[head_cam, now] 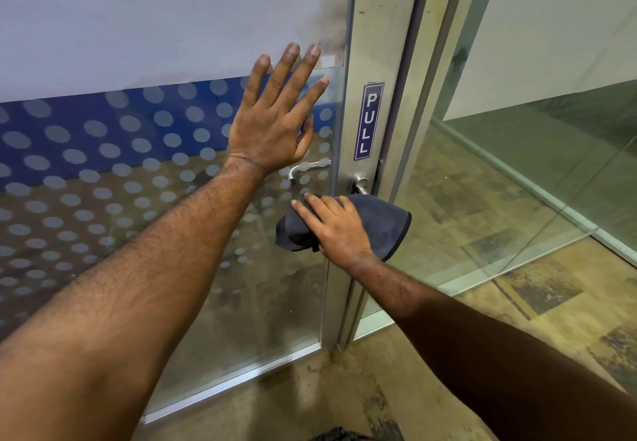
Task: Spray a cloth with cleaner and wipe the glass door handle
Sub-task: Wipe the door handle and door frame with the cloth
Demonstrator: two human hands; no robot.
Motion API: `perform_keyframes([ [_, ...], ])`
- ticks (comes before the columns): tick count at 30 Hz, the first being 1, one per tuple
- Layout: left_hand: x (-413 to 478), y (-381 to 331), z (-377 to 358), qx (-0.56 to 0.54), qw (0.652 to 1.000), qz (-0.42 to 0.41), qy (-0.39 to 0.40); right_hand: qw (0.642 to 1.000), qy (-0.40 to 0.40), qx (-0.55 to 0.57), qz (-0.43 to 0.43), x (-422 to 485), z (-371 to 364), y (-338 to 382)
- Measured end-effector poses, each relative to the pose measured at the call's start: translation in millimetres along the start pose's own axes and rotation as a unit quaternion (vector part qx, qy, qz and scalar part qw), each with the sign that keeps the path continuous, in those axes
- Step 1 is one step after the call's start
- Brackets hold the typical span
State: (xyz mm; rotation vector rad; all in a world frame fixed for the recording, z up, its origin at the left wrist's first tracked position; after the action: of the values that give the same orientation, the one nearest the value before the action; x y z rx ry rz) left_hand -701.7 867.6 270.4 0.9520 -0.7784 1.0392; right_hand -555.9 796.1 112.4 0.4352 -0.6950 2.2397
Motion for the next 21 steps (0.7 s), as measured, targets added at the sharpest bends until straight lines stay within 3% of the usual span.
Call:
perform_keyframes([
  [5, -0.8, 0.7, 1.4, 0.003, 1.000, -0.001, -0.003, 1.000, 0.013, 0.011, -0.008, -19.7, -4.2, -21.6],
  [9, -0.7, 0.6, 2.7, 0.007, 1.000, 0.000, 0.005, 0.985, 0.000, 0.100, -0.137, -43.2, -8.9, -31.0],
  [14, 0.2, -1.2, 3.1, 0.008, 1.000, 0.000, 0.006, 0.900, -0.113, 0.296, -0.301, -46.2, -12.8, -23.7],
  [18, 0.9, -2.5, 2.5, 0.003, 1.000, 0.001, 0.013, 0.786, -0.198, 0.392, -0.435, -26.8, -7.1, 4.8],
  [19, 0.8, -3.1, 2.5, 0.003, 1.000, 0.002, 0.014, 0.781, -0.184, 0.395, -0.448, -23.0, -6.8, 12.1],
  [21, 1.0, -2.7, 2.0, 0.005, 1.000, 0.004, 0.011, 0.831, -0.117, 0.334, -0.428, -17.6, -8.0, 25.8],
])
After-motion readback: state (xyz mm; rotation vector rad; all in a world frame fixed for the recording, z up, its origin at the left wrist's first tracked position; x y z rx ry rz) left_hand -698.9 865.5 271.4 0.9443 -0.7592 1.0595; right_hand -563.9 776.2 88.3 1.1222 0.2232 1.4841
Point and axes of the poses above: each hand's wrist, its own x-axis towards the middle knuckle, its own z-axis out of the back of the hand, y = z × x, the point moved 1 cm from there along x, towards the middle knuckle, and after that the axes turned 13 degrees about z, right-handed, at the moved point
